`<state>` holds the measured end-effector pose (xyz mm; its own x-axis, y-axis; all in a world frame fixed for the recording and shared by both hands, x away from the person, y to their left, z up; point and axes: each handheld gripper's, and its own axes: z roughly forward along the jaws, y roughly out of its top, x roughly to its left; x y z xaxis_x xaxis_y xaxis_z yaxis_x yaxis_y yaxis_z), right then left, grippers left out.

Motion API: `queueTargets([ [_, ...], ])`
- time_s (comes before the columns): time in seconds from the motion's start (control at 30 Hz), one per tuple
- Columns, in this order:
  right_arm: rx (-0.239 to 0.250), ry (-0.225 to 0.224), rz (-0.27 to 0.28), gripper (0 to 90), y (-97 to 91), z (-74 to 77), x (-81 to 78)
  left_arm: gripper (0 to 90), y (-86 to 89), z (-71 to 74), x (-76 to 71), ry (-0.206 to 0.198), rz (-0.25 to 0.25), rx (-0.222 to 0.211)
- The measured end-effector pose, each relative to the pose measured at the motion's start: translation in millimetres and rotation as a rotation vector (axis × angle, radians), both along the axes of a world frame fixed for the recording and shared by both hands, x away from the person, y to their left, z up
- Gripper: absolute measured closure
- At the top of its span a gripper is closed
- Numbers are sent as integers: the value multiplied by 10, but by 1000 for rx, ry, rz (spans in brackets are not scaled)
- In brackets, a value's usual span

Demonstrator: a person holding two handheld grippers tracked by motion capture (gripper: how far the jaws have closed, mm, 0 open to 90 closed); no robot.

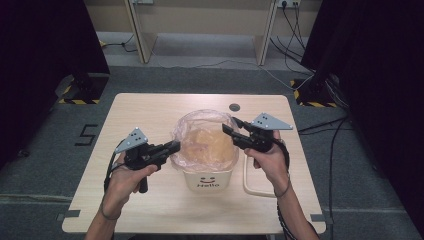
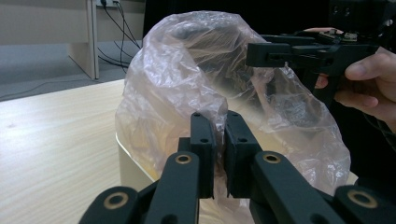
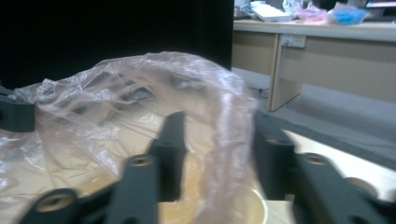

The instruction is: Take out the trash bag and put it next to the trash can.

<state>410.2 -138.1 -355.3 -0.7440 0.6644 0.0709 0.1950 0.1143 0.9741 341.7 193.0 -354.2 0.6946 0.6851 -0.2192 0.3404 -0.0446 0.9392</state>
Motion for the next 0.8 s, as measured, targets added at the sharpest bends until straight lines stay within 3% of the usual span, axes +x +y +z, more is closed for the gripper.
queueTargets([
  [0.07,15,15,7,470,-16,18,-7,837,24,36,2,-4,-1,3],
  [0.2,90,59,9,375,-70,85,-19,836,101,64,20,2,9,3],
  [0.27,82,65,0,349,-96,120,-37,836,149,73,34,3,20,-5],
  [0.57,130,79,-32,341,-237,201,-50,826,359,194,64,-9,70,-44],
  [0.8,127,91,-55,343,-305,196,-45,825,593,294,49,-22,116,-61],
])
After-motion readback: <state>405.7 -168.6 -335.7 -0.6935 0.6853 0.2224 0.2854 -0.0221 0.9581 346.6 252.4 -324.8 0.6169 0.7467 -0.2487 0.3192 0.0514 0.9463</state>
